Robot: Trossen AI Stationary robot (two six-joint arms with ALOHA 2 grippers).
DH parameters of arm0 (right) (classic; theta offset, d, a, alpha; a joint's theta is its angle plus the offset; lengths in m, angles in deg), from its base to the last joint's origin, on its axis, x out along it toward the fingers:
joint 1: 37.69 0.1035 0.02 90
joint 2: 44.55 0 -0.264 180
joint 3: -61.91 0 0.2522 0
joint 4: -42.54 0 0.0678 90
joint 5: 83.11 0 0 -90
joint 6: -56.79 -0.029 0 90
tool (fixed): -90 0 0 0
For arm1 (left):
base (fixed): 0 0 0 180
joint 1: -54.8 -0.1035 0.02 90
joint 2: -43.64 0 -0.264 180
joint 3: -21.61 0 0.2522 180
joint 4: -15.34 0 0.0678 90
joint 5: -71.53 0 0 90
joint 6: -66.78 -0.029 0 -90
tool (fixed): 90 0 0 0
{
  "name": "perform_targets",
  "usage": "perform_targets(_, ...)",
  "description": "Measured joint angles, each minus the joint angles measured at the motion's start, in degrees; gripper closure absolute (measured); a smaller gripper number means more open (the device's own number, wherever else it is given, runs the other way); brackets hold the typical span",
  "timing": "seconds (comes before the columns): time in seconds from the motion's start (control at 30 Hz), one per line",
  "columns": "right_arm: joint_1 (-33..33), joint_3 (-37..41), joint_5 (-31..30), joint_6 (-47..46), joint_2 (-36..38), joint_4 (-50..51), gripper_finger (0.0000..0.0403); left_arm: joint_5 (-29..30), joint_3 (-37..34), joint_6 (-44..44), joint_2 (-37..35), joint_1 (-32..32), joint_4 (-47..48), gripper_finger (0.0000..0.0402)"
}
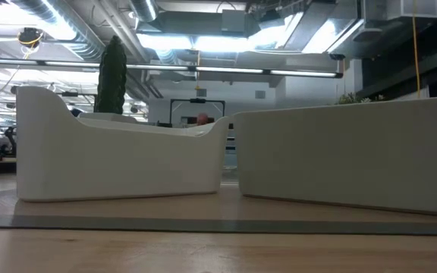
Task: Pick and place Granola Bars by type
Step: Put the red granola bar into the white bin
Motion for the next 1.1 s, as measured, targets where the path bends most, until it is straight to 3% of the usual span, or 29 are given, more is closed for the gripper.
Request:
perform_targets(0.17,5.5,0.0,-13.5,-10.6,2.5,15.6,0.0149,0.5,0.0,1.0,-0.8,2.3,1.1,0.0384)
perform_targets(0.37,8.6,0.0,-21.4,-17.7,-0.2,25.7,0.0168,-0.4,0.0,7.7,-0.7,2.4,7.8,0.0385)
perform_targets(0.67,7.4,0.0,-22.5,-17.6,-4.3,31.5,0.0181,-19.3,0.0,19.0,3.4,-6.7,20.1,0.0385)
perform_targets(0.9,2.9,0.1,-22.7,-20.4,-5.2,39.4,0.0181,-26.3,0.0,17.3,10.7,-14.0,17.6,0.0385)
perform_targets(1.1,0.9,2.6,-24.1,-21.1,-5.3,36.7,0.0181,-39.1,0.0,13.4,14.8,-17.2,13.9,0.0385)
